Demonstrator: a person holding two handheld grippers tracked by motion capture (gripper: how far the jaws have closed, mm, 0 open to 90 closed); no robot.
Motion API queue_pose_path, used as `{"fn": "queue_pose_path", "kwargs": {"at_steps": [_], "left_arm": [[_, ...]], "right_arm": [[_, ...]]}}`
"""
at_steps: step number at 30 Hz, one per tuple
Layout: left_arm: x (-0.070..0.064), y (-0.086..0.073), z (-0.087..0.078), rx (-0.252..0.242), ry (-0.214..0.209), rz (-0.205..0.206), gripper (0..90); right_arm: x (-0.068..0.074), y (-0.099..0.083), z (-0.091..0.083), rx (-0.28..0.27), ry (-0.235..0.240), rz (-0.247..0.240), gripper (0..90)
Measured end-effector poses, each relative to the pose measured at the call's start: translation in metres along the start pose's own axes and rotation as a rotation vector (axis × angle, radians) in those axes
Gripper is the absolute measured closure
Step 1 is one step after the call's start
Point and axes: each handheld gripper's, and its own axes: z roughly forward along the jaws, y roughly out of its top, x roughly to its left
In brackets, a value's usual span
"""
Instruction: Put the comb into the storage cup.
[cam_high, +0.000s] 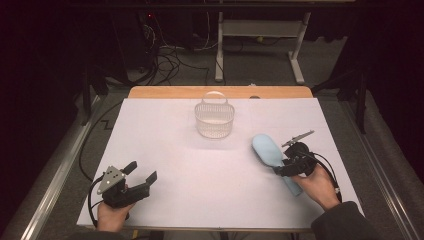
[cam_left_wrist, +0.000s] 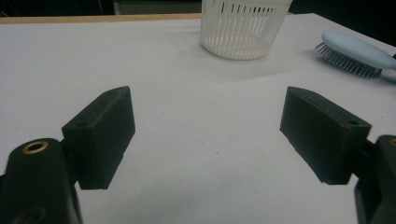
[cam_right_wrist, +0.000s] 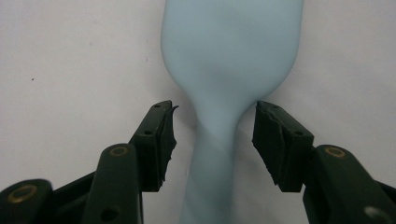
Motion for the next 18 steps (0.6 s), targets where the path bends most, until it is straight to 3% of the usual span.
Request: {"fn": "queue_pose_path", "kwargs": {"at_steps": [18], "left_arm": [[0.000,0.000,0.000,-0.002,0.001,-0.001,17.1]], "right_arm": [[0.005,0.000,0.014,0.035,-0.004,0.008,50.1]]}}
